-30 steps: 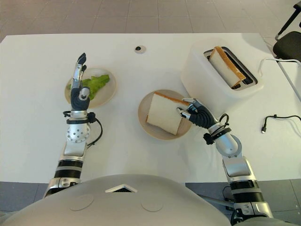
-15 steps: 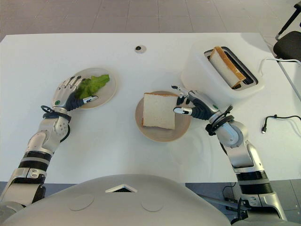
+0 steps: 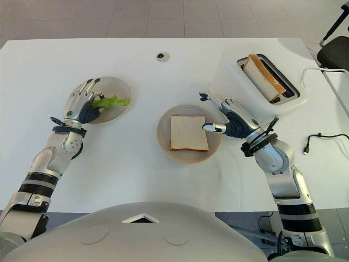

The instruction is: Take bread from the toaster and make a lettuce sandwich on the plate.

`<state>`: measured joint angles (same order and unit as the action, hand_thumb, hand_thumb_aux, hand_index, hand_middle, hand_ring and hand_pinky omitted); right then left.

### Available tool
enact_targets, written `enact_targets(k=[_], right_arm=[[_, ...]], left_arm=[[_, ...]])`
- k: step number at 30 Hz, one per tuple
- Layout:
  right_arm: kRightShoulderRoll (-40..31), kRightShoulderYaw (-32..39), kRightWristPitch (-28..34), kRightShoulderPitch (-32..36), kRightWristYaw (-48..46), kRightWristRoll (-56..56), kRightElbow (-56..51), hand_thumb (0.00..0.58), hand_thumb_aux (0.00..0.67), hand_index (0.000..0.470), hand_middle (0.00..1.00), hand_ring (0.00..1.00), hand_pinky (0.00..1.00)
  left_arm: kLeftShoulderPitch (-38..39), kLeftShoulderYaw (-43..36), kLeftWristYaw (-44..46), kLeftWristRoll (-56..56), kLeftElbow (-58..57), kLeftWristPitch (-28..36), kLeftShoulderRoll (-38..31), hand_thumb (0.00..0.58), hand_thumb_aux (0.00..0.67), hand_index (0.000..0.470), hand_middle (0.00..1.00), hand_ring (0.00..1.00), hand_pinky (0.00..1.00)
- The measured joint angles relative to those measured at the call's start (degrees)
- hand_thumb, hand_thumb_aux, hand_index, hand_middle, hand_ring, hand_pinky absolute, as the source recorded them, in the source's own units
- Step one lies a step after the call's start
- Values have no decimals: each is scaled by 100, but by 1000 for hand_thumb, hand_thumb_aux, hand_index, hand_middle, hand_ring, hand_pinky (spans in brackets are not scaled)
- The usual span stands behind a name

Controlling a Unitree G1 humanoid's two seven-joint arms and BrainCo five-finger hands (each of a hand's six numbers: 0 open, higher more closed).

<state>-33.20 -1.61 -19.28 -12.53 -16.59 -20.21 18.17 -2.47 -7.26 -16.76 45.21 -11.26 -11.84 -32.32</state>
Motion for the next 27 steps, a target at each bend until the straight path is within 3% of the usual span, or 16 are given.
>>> enact_targets(k=[6, 10, 13, 19, 20, 21, 27], right_arm=[[56, -175, -9, -37, 55, 215, 88, 0, 0, 0, 145, 145, 145], [60, -372, -13, -61, 61, 364, 133, 0, 0, 0, 149, 149, 149], [60, -547, -36, -52, 59, 467, 208, 0, 0, 0, 149, 149, 149], [60, -809, -34, -67, 73, 670, 247, 0, 0, 0, 153, 153, 153], [67, -809, -37, -75, 77, 670, 249, 0, 0, 0, 153, 153, 153], [75, -809, -39, -76, 79, 670, 251, 0, 0, 0, 153, 153, 153], [78, -1028, 20, -79, 81, 671, 316, 0, 0, 0, 149, 149, 149]], left_arm=[[90, -247, 373, -867, 849, -372, 718, 580, 670, 470, 0, 0, 0], [91, -867, 648, -1037, 912, -614, 1269, 580, 670, 470, 0, 0, 0], [-33, -1662, 671, -863, 378, -867, 1943, 580, 670, 470, 0, 0, 0], [-356, -2360, 74, -364, -693, -1046, 2605, 580, 670, 470, 0, 0, 0], [-372, -2436, 21, -309, -707, -1056, 2661, 571, 589, 413, 0, 0, 0], [-375, -2500, -12, -263, -710, -1072, 2678, 0, 0, 0, 0, 0, 0], [-267, -2670, 383, -80, -446, -1022, 2272, 0, 0, 0, 0, 0, 0]])
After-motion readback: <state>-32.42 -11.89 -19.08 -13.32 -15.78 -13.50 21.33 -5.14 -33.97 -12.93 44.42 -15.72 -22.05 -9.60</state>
